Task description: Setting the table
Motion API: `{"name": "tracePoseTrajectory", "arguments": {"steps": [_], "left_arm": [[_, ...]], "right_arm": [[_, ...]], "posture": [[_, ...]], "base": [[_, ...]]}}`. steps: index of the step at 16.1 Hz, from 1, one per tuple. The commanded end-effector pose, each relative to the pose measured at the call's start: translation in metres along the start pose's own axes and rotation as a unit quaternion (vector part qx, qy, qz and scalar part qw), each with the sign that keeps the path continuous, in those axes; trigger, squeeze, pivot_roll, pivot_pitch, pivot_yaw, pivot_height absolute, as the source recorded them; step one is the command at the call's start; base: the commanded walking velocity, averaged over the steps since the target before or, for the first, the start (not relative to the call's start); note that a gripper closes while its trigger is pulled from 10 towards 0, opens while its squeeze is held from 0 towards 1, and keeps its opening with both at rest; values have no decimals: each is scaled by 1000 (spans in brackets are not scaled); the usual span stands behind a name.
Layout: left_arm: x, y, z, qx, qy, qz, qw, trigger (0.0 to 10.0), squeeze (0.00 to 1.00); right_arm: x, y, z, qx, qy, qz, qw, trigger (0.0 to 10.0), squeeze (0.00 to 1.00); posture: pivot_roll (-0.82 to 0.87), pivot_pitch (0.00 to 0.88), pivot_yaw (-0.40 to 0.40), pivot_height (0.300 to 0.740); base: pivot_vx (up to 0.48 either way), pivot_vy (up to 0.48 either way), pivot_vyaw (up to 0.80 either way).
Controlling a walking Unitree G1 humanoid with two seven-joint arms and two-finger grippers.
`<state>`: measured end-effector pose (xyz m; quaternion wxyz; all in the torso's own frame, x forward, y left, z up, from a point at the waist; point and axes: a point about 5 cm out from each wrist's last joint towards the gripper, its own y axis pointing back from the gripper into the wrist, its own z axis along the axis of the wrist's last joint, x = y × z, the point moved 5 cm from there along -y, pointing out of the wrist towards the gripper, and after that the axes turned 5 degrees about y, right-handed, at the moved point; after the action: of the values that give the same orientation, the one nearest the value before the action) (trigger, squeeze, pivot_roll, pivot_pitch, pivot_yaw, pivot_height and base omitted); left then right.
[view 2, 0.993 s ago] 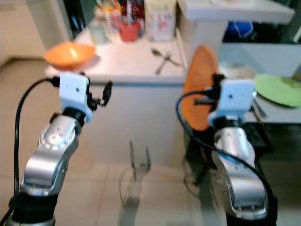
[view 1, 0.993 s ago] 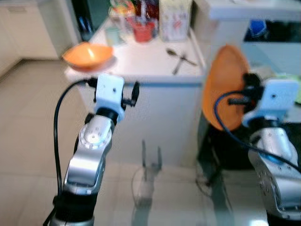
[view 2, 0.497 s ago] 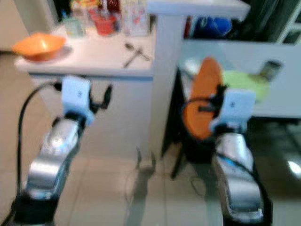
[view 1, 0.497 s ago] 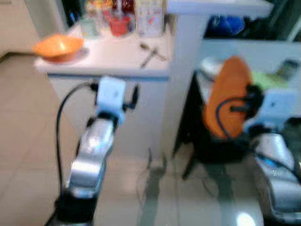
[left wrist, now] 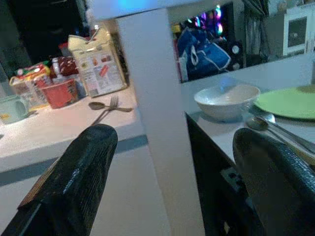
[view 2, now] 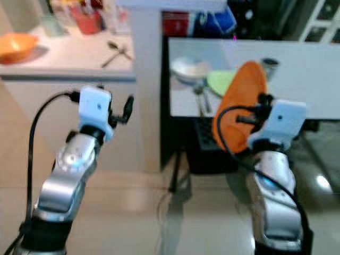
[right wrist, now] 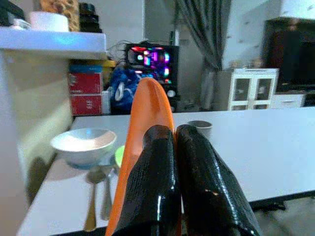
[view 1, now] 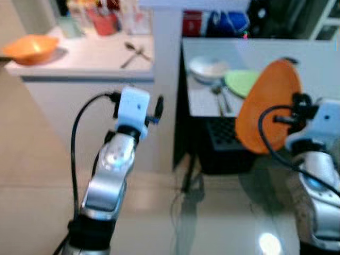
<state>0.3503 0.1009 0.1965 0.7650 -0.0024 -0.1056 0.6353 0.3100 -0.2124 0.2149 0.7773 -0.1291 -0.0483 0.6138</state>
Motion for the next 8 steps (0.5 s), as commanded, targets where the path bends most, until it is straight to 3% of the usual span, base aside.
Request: {"name": "tracePoseTrajectory", "arguments": {"steps": [1, 8], "left_arm": [[-5, -2, 5, -11, -3, -3, 1000, 10000, 0], [-6, -9, 7, -16, 5, 3, 1000, 10000, 0]], "right_arm": [[-4, -1, 22, -45, -4, -6, 999, 10000, 0], [-10, -1, 7, -13, 3, -19, 1000, 10000, 0]], "posture": [[-79, 0, 25, 740], [-101, 0, 22, 740]], "base": [[0, -465, 0], [0, -464, 0]]}}
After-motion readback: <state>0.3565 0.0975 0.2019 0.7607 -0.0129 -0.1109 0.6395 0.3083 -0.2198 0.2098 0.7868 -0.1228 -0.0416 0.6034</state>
